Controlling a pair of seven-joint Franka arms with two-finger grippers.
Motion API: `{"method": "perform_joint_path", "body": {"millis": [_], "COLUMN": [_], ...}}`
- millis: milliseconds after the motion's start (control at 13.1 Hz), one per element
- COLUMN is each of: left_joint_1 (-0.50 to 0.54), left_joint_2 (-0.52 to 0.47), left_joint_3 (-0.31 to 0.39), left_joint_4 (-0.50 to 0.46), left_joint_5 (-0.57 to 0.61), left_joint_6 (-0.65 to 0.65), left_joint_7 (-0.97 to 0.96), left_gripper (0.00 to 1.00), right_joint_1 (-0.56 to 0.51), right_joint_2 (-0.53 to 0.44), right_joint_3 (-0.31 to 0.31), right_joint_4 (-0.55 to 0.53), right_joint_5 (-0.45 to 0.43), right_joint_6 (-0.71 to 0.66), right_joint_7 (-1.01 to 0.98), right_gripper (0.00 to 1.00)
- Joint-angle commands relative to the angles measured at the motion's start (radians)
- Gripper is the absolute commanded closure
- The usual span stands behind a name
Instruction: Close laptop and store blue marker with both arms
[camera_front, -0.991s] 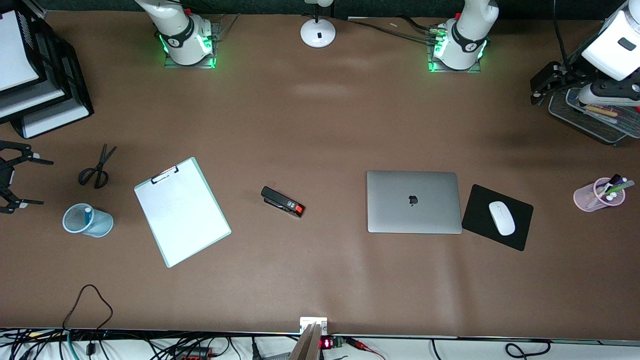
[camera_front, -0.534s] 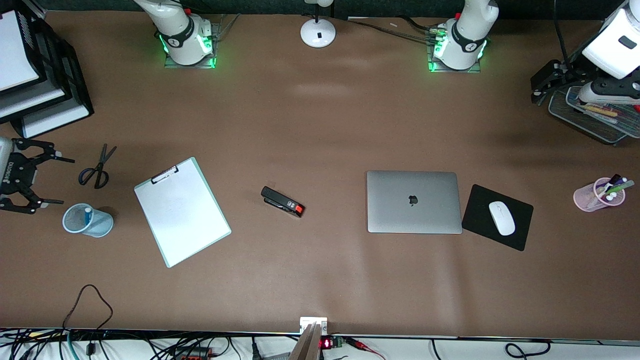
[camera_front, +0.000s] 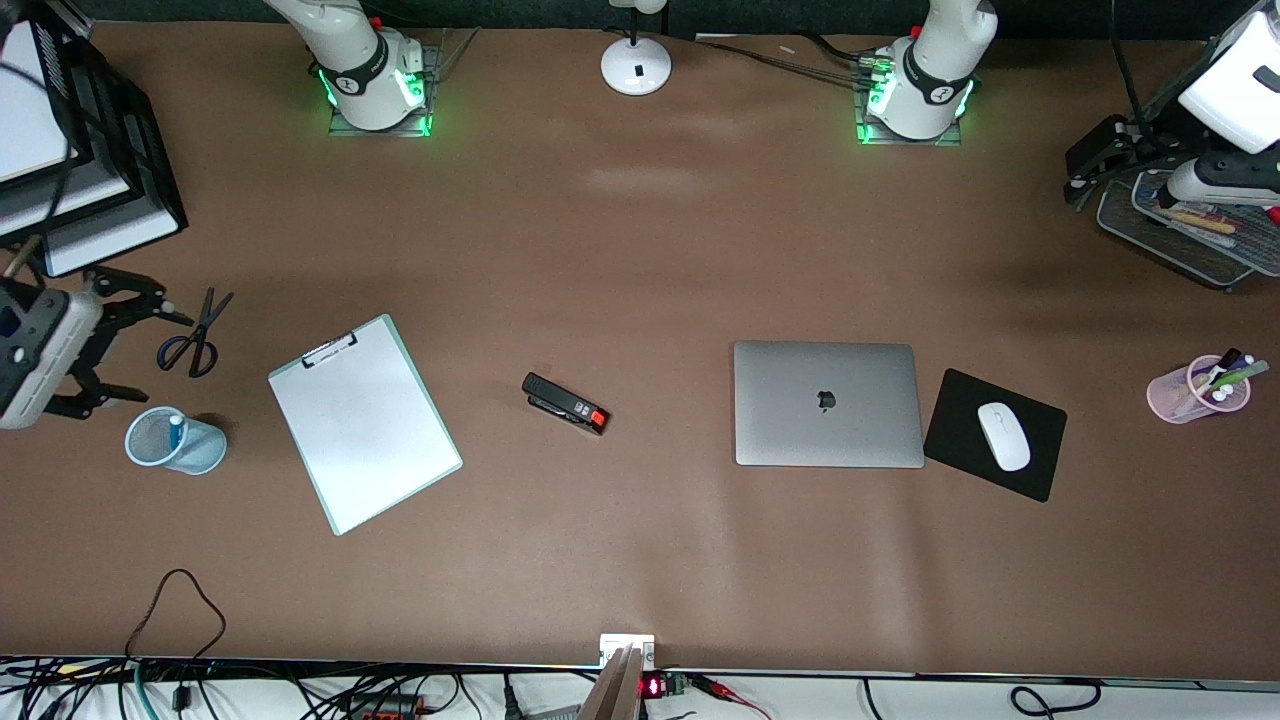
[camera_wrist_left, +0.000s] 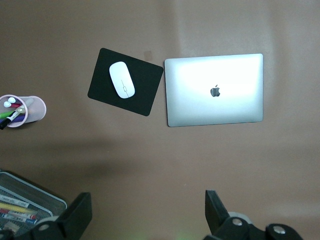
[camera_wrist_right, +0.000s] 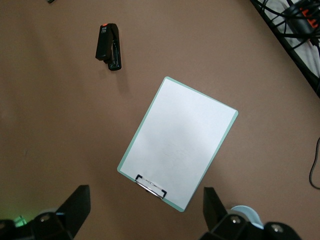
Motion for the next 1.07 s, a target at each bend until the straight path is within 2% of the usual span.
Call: {"method": "perform_joint_path", "body": {"millis": [0, 381, 610, 762, 991], "left_joint_1": [0.007, 0.008, 0.012, 0.012, 0.012], "left_joint_2": [-0.009, -0.010, -0.010, -0.012, -0.015], "left_joint_3": [0.002, 0.002, 0.002, 0.001, 0.002], "left_joint_4": [0.006, 0.004, 0.004, 0.003, 0.003], "left_joint_5": [-0.020, -0.022, -0.022, -0.023, -0.023], "left_joint_6": [-0.013, -0.013, -0.013, -0.015, -0.015], "left_joint_7": [0.029, 0.029, 0.031, 0.031, 0.031], "left_gripper": [0.00, 0.00, 0.00, 0.00, 0.00], "right_joint_1": [0.022, 0.030, 0.023, 0.016, -0.057], "right_joint_2": [-0.127, -0.182, -0.202, -0.228, -0.265], "right_joint_3": [-0.003, -0.003, -0.004, -0.004, -0.003], "right_joint_4": [-0.172, -0.235, -0.240, -0.244, -0.256], "right_joint_5": [-0.031, -0.195, -0.231, -0.300, -0.286], "right_joint_6": [0.045, -0.006, -0.050, -0.066, -0.047], "right_joint_7": [0.241, 0.711, 0.912, 0.950, 0.947], "right_gripper": [0.00, 0.00, 0.00, 0.00, 0.00]}}
